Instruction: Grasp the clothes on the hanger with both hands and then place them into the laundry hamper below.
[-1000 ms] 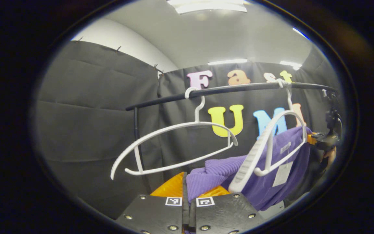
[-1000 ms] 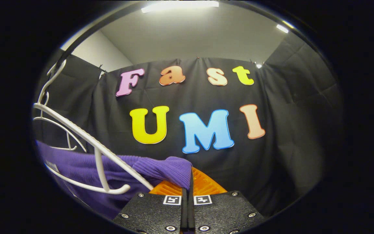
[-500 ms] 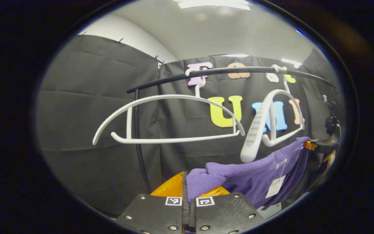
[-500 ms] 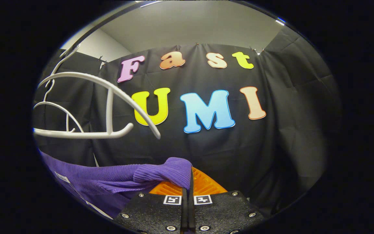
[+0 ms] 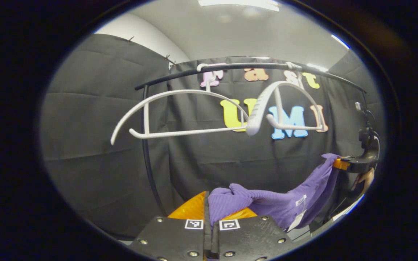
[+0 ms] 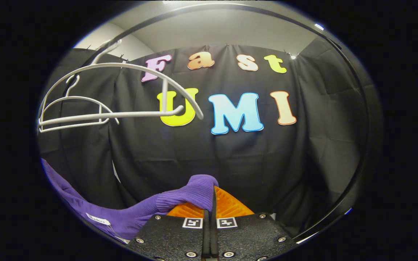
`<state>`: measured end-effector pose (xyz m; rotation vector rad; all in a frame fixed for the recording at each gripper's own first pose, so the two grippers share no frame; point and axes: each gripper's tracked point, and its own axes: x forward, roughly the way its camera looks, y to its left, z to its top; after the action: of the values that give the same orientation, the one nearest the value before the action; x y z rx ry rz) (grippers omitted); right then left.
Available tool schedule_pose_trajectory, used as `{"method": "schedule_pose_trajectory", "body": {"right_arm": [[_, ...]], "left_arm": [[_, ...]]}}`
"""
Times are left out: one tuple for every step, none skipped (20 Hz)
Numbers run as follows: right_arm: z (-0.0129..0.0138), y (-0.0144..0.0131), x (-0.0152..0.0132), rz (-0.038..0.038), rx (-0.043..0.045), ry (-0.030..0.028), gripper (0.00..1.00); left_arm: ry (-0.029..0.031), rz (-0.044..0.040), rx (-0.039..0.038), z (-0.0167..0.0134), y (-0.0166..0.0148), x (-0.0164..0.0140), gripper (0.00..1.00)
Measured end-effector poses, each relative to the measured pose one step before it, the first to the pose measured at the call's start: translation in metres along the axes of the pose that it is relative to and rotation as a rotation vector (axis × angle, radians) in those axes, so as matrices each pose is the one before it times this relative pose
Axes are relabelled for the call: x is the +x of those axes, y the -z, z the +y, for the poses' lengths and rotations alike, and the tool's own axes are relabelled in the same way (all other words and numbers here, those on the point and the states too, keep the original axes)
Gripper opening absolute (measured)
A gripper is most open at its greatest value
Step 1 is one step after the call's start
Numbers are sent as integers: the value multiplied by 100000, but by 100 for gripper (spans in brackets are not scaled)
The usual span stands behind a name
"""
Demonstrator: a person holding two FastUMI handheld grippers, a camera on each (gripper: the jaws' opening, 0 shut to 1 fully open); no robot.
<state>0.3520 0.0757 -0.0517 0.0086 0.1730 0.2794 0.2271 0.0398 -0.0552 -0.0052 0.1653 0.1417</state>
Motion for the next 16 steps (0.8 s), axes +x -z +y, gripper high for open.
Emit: {"method": "schedule_pose_trajectory", "body": {"right_arm": [[518, 219, -1028, 376, -228, -387, 0], [591, 203, -1097, 545, -412, -214, 0], [436, 8, -1180, 80, -381, 32, 0], [390, -105, -1200, -416, -89, 41, 0], [490, -186, -1222, -512, 402, -214, 0], [639, -144, -1247, -307, 259, -308, 0], [470, -274, -1111, -208, 138, -229, 0], [572, 21, -1393, -689, 219, -202, 0], [491, -274, -1372, -775, 466, -192, 0], [554, -343, -1485, -789, 292, -300, 0], [608, -480, -1296, -828, 110, -148, 0], [558, -326, -1192, -622, -64, -261, 0], [585, -468, -1031, -830, -69, -247, 0], [396, -348, -1079, -778, -109, -101, 0], [600, -385, -1123, -843, -19, -265, 0], [223, -438, -1153, -878, -85, -268, 0]], "left_arm": [[1603, 110, 142, -369, 54, -834, 6], [1914, 45, -723, -132, 116, -830, 6], [2177, 60, -800, -409, 30, -748, 1], [1772, -231, -364, -454, -113, -528, 1], [1652, -516, 213, -286, -270, -607, 6], [1541, -578, 307, -40, -414, -393, 1], [1562, -921, 54, -217, -549, -359, 1], [1592, -1127, -347, -390, -647, -171, 1], [1871, -1354, -561, -329, -696, -116, 1], [1945, -1306, -575, -212, -614, -235, 1], [2152, -1253, -401, -353, -642, -388, 1], [2091, -1234, -249, -381, -503, -1221, 1], [2283, -764, -204, -353, -437, -899, 1], [2352, -657, -112, -362, -318, -738, 1], [2442, -813, -254, -442, -285, -593, 1], [2205, -781, -344, -454, -284, -557, 1]]}}
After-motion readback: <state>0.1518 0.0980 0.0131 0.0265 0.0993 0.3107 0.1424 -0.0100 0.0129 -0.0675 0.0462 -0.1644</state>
